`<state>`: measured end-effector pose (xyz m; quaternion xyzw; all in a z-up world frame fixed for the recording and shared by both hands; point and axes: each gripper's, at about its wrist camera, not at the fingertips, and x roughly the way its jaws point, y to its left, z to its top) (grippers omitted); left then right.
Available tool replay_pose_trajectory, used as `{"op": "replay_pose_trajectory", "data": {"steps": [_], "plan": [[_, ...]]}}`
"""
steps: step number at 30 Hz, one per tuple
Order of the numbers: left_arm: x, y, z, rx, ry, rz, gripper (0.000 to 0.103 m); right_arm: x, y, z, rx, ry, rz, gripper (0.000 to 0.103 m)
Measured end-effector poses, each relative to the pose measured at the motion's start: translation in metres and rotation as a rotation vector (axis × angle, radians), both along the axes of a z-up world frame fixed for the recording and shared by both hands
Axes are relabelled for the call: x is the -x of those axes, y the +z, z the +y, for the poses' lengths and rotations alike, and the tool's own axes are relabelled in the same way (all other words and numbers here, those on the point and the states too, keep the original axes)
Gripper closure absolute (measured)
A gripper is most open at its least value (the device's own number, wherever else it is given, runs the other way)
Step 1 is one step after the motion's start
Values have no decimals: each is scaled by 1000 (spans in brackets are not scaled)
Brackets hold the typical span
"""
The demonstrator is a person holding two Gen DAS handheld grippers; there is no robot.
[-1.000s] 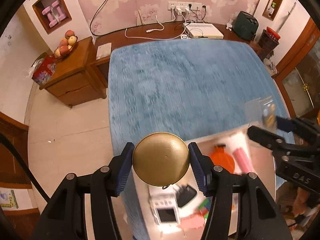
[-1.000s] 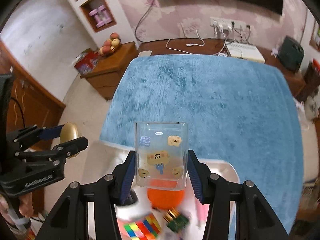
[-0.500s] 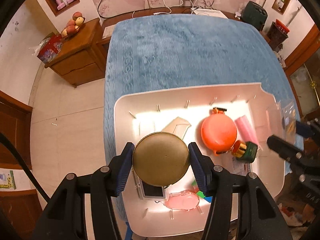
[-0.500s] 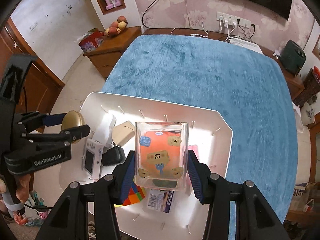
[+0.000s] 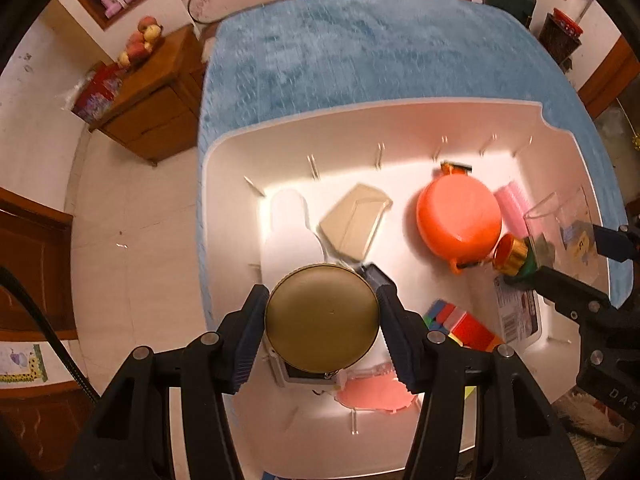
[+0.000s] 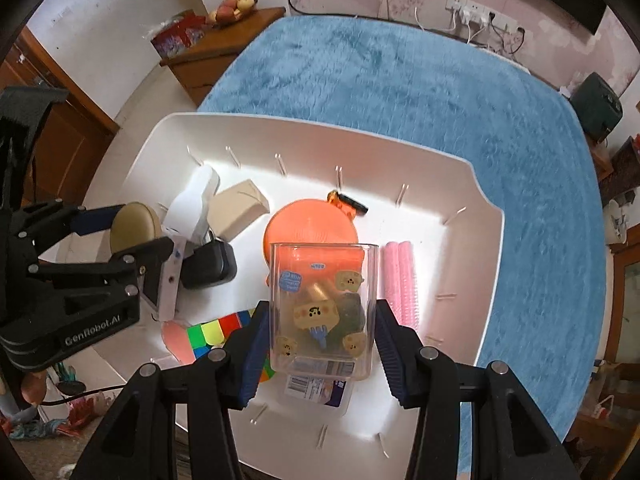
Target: Organize rigid objects
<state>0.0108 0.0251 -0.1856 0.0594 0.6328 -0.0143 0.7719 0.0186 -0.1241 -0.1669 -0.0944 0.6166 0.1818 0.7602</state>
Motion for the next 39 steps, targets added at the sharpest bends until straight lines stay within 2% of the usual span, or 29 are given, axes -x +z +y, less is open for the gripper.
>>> {"op": "replay_pose_trajectory", "data": {"steps": [5, 6, 7, 9, 11, 21, 28, 36, 39], "plan": [[2, -8, 0, 18, -5, 26, 44, 0, -6, 4, 17, -2, 14, 52], [2, -8, 0, 21, -6, 26, 43, 0, -7, 5, 19, -2, 21, 49], [1, -8, -1, 25, -8, 26, 43, 0, -7, 5, 22, -3, 26, 43], [1, -6, -1, 24, -11, 15, 35, 0, -7, 5, 25, -6, 20, 39], [1, -3, -1, 16, -9, -3, 28, 0, -4, 5, 28, -5, 7, 39], [-1, 8, 5, 5, 16, -49, 26, 2, 22, 8, 13, 12, -88, 39], [-3, 28, 8, 9, 34, -103, 26, -1, 38, 6, -21, -8, -116, 39], [-6, 68, 4, 33, 46, -180, 26, -2, 64, -7, -72, -77, -160, 39], [-7, 84, 2, 64, 65, -209, 25, -3, 75, -13, -78, -112, -184, 39]]}}
